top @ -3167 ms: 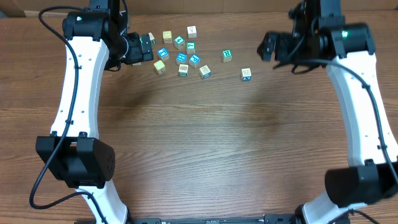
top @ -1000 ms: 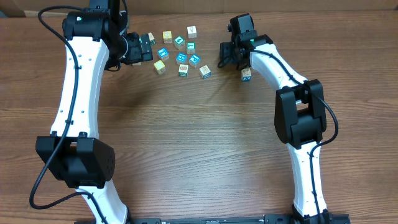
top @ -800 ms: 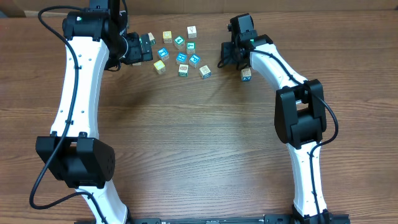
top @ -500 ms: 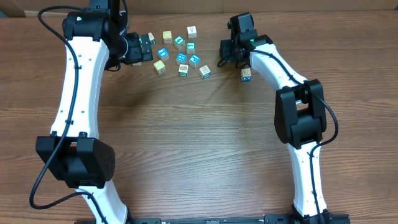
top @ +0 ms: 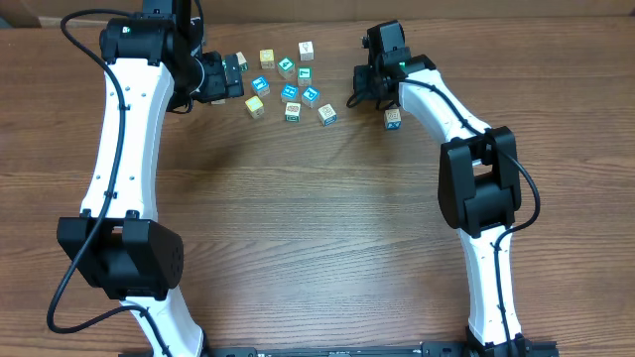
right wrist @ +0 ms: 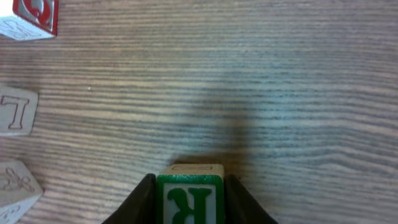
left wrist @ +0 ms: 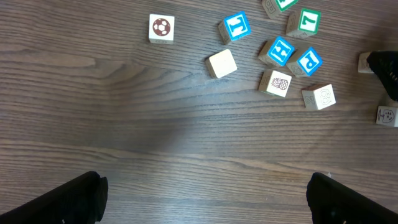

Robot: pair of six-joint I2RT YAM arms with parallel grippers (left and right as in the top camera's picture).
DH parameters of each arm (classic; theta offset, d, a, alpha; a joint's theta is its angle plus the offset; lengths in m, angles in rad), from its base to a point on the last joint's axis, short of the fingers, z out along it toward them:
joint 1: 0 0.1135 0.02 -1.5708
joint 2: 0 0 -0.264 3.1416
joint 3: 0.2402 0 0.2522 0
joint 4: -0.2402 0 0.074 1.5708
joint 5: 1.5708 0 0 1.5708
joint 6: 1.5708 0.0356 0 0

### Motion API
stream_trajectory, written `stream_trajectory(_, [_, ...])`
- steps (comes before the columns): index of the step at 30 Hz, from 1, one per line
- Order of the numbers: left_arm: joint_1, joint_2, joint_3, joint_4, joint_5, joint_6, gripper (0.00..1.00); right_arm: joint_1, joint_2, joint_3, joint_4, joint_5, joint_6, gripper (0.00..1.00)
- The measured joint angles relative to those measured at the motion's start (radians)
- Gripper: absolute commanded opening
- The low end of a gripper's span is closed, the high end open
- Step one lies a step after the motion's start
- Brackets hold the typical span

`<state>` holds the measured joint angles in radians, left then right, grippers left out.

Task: Form a horizontal line
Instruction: 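Lower the right gripper onto the green R block and close, then carry the green R block toward the front-center of the table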

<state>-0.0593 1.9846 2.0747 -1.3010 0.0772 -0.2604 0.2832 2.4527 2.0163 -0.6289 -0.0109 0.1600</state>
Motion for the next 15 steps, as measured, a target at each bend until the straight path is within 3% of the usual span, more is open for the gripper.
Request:
stream_trajectory(7, [0.0,0.0,0.0,0.0,0.0,0.0,1.0,0.0,-0.062,0.006,-0.1,-0.008,0.006,0.2])
stream_trajectory(15, [0.0,0.0,0.0,0.0,0.0,0.0,1.0,0.058,-0.305,0.024,-0.279,-0.008,0.027,0.2])
